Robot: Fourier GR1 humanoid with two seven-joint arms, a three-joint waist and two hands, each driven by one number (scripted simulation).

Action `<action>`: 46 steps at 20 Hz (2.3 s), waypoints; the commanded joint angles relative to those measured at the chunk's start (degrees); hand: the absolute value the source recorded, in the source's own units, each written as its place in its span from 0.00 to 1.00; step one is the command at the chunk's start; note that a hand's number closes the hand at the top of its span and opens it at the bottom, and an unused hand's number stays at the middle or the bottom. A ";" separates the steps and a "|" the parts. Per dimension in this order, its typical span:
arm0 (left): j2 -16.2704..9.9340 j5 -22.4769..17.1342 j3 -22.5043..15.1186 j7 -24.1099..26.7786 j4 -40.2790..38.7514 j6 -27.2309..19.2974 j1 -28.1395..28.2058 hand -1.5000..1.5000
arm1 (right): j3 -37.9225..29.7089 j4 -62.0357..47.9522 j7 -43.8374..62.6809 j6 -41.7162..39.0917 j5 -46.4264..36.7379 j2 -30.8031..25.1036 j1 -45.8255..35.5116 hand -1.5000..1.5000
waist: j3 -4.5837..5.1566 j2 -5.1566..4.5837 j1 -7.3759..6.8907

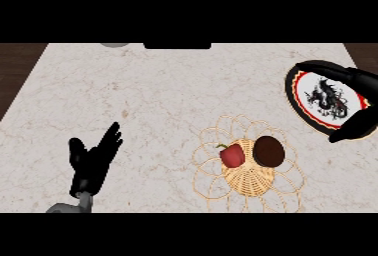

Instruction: Pick the cupcake from the placemat and place it in the plate

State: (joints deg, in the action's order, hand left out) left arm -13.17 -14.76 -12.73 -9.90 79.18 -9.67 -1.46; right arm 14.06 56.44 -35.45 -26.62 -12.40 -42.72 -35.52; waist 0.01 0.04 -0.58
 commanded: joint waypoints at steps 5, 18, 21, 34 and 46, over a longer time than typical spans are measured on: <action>-0.07 -0.73 2.24 -0.37 0.91 2.16 1.63 0.50 | 4.16 12.90 8.66 2.53 -7.55 5.88 6.54 0.00 | 0.03 0.14 0.83; 2.39 3.23 2.61 -2.03 4.66 2.27 3.63 0.50 | 3.19 20.38 18.67 -3.46 -17.07 12.70 11.71 0.00 | 0.00 0.03 0.43; 2.81 3.19 5.36 -2.05 0.80 3.85 0.88 0.50 | -0.05 19.20 14.69 -5.29 -19.13 12.59 12.23 0.00 | 0.00 -0.03 0.45; 5.51 6.76 5.41 -5.06 4.06 2.82 0.05 0.50 | 1.95 15.09 15.00 6.75 -34.84 20.59 16.77 0.00 | -0.02 -0.05 0.42; 7.20 8.00 7.03 -2.59 1.66 4.83 2.01 0.50 | 4.85 10.16 8.77 6.90 -44.65 21.66 16.40 1.00 | -0.01 -0.04 0.50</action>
State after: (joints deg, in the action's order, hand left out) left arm -7.28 -7.54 -5.64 -12.32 82.16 -3.94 1.44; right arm 16.04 65.97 -24.58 -20.87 -53.49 -20.72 -20.85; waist 0.03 0.03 -0.25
